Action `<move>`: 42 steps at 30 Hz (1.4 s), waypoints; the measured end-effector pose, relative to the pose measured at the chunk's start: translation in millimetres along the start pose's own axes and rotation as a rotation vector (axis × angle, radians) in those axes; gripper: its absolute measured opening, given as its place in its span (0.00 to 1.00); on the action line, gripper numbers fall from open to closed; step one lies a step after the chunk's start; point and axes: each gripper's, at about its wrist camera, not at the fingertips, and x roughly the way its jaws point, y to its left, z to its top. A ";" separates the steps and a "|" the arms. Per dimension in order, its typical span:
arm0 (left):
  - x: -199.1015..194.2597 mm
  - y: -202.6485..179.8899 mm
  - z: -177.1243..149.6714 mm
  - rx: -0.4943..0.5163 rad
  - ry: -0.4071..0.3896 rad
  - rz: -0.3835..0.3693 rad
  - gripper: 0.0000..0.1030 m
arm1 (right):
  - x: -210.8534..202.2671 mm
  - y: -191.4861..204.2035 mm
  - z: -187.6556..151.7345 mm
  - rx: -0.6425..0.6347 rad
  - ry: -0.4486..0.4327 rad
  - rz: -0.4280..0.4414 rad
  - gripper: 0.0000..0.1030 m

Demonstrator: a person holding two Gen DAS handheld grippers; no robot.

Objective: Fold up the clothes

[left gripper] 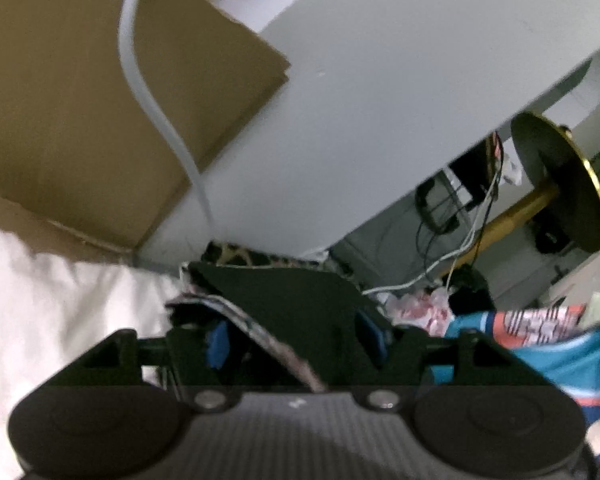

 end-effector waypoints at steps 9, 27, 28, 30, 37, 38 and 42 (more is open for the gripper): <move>15.2 -8.9 24.1 0.116 0.030 0.031 0.26 | -28.2 36.5 5.3 -0.064 -0.136 0.140 0.48; -9.9 6.9 21.2 0.154 0.011 0.119 0.27 | 32.6 102.0 26.8 -0.084 -0.079 0.155 0.26; -12.4 7.4 19.1 0.155 0.007 0.122 0.27 | 35.3 102.4 26.5 -0.089 -0.073 0.148 0.27; -17.5 8.6 14.9 0.158 0.000 0.129 0.27 | 38.0 104.7 26.0 -0.101 -0.067 0.142 0.28; -40.9 -0.4 -0.5 0.208 -0.044 0.136 0.27 | 4.0 104.0 22.4 -0.109 -0.193 0.130 0.30; -45.7 -4.1 -2.8 0.222 -0.055 0.129 0.27 | -6.9 99.9 18.5 -0.116 -0.239 0.124 0.30; -51.5 -21.5 -14.5 0.272 -0.065 0.073 0.27 | -24.5 75.0 8.4 -0.121 -0.312 0.036 0.31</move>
